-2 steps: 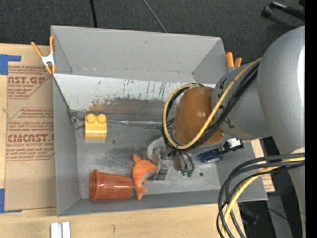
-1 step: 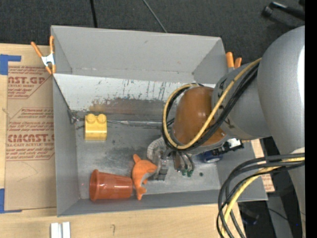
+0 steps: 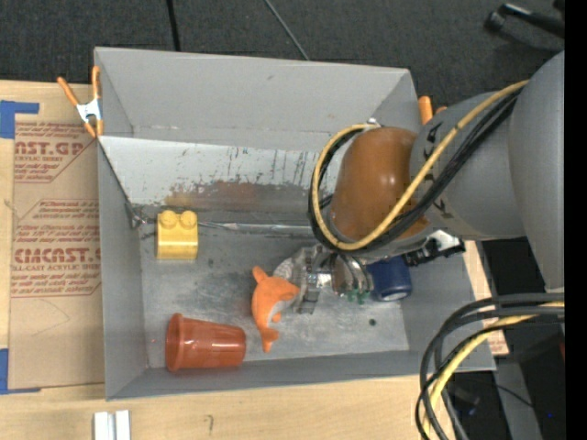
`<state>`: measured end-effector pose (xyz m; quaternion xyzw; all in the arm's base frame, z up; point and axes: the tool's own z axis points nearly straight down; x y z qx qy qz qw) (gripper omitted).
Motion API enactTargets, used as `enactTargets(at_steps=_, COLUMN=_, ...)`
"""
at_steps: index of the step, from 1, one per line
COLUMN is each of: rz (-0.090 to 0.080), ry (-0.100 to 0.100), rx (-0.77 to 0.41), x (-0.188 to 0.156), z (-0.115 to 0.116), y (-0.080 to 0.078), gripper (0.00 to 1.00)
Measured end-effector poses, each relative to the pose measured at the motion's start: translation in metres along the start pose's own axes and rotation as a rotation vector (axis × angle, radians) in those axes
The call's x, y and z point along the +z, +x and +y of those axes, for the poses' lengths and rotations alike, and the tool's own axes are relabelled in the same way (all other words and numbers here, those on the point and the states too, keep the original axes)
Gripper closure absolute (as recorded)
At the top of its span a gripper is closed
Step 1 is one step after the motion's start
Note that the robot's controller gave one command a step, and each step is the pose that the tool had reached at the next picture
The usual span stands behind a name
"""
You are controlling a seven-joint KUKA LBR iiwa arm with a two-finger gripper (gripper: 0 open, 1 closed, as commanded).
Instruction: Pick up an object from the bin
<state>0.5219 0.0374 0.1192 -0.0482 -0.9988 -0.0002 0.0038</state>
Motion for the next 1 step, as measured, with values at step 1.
enactTargets(at_steps=1, rz=-0.01, ry=-0.001, rx=-0.005, x=-0.1074, z=-0.0085, y=-0.0185, gripper=1.0)
